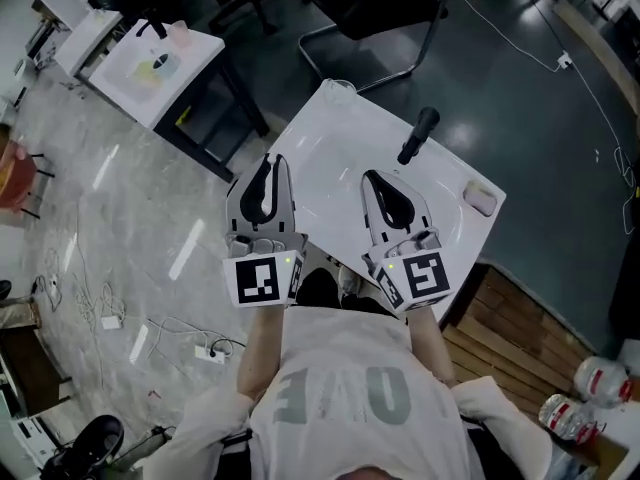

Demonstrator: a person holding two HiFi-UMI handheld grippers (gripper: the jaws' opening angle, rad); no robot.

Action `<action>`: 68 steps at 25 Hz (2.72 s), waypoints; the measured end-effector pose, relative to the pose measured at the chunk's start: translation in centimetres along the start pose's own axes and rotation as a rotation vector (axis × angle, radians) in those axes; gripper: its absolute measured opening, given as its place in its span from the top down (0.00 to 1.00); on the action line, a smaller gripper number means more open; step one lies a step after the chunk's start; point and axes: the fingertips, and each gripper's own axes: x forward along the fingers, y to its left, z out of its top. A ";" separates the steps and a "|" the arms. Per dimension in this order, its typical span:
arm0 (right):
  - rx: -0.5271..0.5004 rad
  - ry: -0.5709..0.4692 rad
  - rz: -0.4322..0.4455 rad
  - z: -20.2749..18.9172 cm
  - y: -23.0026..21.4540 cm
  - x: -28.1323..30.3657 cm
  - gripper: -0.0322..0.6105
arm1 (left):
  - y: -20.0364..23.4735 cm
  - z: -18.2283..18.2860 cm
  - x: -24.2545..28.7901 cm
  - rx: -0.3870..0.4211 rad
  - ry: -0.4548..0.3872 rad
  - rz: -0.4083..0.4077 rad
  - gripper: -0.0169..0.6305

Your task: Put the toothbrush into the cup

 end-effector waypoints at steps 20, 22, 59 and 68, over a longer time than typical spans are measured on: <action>-0.054 0.026 -0.129 0.2 -2.7 4.4 0.90 | 2.6 -0.1 6.8 -0.027 -0.063 -0.092 0.88; -0.071 0.027 -0.125 0.4 -2.7 4.5 0.90 | 2.3 -0.1 6.9 -0.019 -0.062 -0.106 0.88; -0.055 0.111 -0.284 -1.1 -4.5 2.3 0.90 | 0.9 1.8 20.4 -0.124 -0.196 -0.333 0.88; -0.064 0.153 -0.359 -1.7 -5.5 0.7 0.90 | 0.0 -4.8 24.5 -0.172 -0.118 -0.358 0.88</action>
